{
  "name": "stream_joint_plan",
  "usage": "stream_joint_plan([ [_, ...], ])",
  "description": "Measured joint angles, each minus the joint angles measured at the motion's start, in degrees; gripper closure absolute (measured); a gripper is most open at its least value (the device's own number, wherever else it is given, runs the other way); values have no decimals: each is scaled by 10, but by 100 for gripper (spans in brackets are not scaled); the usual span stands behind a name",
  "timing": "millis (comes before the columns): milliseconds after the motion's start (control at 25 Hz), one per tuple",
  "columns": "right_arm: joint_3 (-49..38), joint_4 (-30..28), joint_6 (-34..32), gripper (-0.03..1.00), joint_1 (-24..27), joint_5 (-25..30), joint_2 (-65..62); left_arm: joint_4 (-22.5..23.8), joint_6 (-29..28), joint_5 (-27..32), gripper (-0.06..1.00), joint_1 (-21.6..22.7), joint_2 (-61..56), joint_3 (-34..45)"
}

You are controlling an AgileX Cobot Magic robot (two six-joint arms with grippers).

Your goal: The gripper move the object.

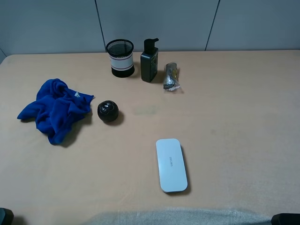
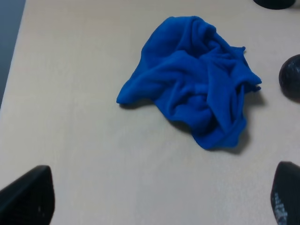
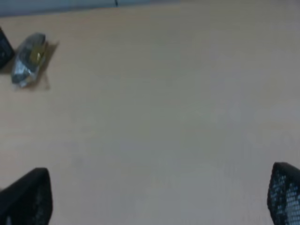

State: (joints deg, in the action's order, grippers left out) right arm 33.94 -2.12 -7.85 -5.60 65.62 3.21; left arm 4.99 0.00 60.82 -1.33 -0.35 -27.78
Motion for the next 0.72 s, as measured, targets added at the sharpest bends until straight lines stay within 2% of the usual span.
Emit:
stream_joint_plan([
  [240, -35, -6, 1, 27, 1, -44, -35, 0, 0, 0, 2, 0, 0, 0],
  [720, -57, -17, 13, 27, 1, -64, -35, 0, 0, 0, 2, 0, 0, 0],
])
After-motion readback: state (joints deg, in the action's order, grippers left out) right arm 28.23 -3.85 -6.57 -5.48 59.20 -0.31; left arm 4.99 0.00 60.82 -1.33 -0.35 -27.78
